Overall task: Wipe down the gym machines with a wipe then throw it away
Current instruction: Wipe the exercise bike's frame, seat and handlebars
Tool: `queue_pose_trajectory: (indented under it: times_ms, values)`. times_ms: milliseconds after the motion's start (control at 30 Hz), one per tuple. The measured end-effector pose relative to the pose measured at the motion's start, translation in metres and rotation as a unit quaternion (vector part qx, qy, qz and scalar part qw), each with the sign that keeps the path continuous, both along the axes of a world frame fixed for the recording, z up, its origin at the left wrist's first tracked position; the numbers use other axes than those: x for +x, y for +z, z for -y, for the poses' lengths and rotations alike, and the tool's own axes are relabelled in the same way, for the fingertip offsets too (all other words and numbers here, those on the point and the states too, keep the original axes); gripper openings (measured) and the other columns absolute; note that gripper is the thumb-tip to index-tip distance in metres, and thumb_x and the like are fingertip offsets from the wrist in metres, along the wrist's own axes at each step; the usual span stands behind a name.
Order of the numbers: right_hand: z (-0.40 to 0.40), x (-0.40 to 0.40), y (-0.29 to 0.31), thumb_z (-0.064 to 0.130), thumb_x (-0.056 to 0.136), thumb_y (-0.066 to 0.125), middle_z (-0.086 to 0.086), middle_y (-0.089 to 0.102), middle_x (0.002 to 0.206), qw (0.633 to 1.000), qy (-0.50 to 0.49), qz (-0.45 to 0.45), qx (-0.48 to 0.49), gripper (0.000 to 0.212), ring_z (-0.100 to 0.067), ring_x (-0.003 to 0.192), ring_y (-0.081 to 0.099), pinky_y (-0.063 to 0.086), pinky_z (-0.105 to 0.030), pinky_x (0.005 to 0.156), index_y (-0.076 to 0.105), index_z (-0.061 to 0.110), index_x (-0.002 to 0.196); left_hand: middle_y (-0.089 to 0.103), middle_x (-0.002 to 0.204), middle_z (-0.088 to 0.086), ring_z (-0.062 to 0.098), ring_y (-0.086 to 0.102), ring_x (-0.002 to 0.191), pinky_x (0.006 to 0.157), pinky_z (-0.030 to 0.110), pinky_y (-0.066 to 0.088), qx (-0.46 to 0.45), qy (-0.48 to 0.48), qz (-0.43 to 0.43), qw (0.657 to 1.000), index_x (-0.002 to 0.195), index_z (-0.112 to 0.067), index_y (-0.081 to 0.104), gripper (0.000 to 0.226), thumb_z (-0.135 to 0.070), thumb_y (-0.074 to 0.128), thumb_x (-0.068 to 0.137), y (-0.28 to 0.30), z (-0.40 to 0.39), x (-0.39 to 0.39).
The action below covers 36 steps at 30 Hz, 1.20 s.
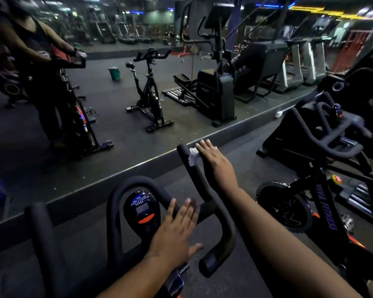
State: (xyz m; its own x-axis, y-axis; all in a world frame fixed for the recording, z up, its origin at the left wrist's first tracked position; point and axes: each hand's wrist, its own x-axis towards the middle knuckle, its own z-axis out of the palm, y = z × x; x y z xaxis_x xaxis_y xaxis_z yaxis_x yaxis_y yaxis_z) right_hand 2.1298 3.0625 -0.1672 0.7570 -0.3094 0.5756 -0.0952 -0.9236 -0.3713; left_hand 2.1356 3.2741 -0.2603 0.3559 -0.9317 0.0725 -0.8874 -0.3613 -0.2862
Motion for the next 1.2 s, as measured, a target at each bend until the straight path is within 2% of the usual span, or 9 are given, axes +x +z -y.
queue_pose_trajectory:
  times_ms: [100,167,233,433,600,733,867,1067,1200]
  values:
    - [0.004,0.029,0.0,0.027,0.098,0.035,-0.018,0.053,0.147,0.999,0.03,-0.033,-0.03,0.054,-0.035,0.141,0.046,0.037,-0.048,0.116,0.057,0.001,0.14,0.003,0.167,0.019,0.032,-0.008,0.156,0.119,0.065,-0.016,0.013,0.001,-0.026,1.0,0.159,-0.001,0.01,0.095,-0.068,0.029,0.095,-0.002,-0.001,0.003]
    - [0.009,0.04,-0.009,0.021,0.099,0.042,-0.012,0.042,0.157,0.986,0.067,-0.135,-0.078,0.053,-0.03,0.147,0.036,0.038,-0.05,0.115,0.047,0.007,0.15,0.03,0.163,0.018,0.03,0.021,0.155,0.123,0.065,-0.004,0.024,0.003,-0.076,0.997,0.155,-0.003,0.035,0.094,-0.068,0.039,0.088,-0.002,0.0,0.004]
    - [0.015,0.039,-0.025,0.012,0.101,0.047,-0.002,0.029,0.165,0.969,0.099,-0.21,-0.086,0.055,-0.019,0.152,0.027,0.044,-0.046,0.109,0.04,0.018,0.155,0.036,0.161,0.017,0.029,0.028,0.153,0.123,0.065,0.003,0.016,-0.006,-0.091,0.996,0.153,-0.003,0.039,0.092,-0.067,0.041,0.087,-0.004,0.001,0.004]
    - [0.02,-0.01,-0.058,0.016,0.093,0.059,0.0,0.043,0.158,0.97,0.118,-0.198,-0.08,0.05,-0.016,0.143,0.043,0.053,-0.034,0.094,0.057,0.019,0.143,0.018,0.167,0.018,0.029,0.011,0.157,0.122,0.067,-0.004,0.015,0.011,-0.043,0.999,0.159,-0.003,0.019,0.093,-0.067,0.029,0.092,-0.004,0.001,-0.001]
    - [0.025,-0.059,-0.076,0.028,0.09,0.045,-0.002,0.067,0.134,0.956,0.17,-0.219,-0.1,0.045,-0.023,0.129,0.059,0.055,-0.044,0.097,0.069,0.017,0.126,-0.001,0.169,0.018,0.031,-0.006,0.157,0.119,0.069,-0.014,0.014,0.013,-0.012,1.0,0.16,-0.002,0.001,0.095,-0.071,0.019,0.096,-0.004,0.001,0.0]
    - [0.019,-0.079,-0.076,0.026,0.095,0.054,0.008,0.053,0.149,0.966,0.132,-0.219,0.031,0.045,-0.016,0.134,0.053,0.049,-0.042,0.103,0.059,0.028,0.139,-0.025,0.165,0.019,0.032,-0.028,0.152,0.112,0.068,-0.027,-0.004,-0.004,0.002,1.0,0.154,-0.001,-0.026,0.097,-0.072,0.009,0.098,-0.003,0.001,-0.003]
    - [0.011,-0.062,-0.084,0.004,0.094,0.055,0.006,0.02,0.168,0.961,0.068,-0.264,0.055,0.073,-0.03,0.136,0.051,0.05,-0.045,0.099,0.034,0.036,0.156,-0.023,0.166,0.019,0.031,-0.029,0.151,0.111,0.067,-0.029,-0.007,0.001,0.001,1.0,0.153,-0.002,-0.026,0.097,-0.073,0.01,0.097,-0.001,0.002,-0.003]
    - [0.003,-0.068,-0.081,0.02,0.1,0.054,0.006,0.034,0.163,0.954,-0.004,-0.299,0.005,0.054,-0.03,0.119,0.063,0.051,-0.038,0.09,0.043,0.034,0.151,-0.026,0.164,0.02,0.031,-0.028,0.152,0.113,0.068,-0.025,-0.006,0.003,0.006,1.0,0.153,-0.002,-0.028,0.098,-0.073,0.011,0.098,0.001,0.001,-0.006]
    - [-0.021,-0.087,-0.084,0.007,0.1,0.045,0.0,0.026,0.166,0.947,-0.045,-0.318,0.001,0.065,-0.022,0.141,0.046,0.046,-0.034,0.101,0.03,0.033,0.158,-0.032,0.162,0.021,0.032,-0.03,0.151,0.11,0.069,-0.028,-0.016,0.014,0.023,0.999,0.153,-0.001,-0.029,0.1,-0.073,0.015,0.098,0.002,0.002,-0.007]
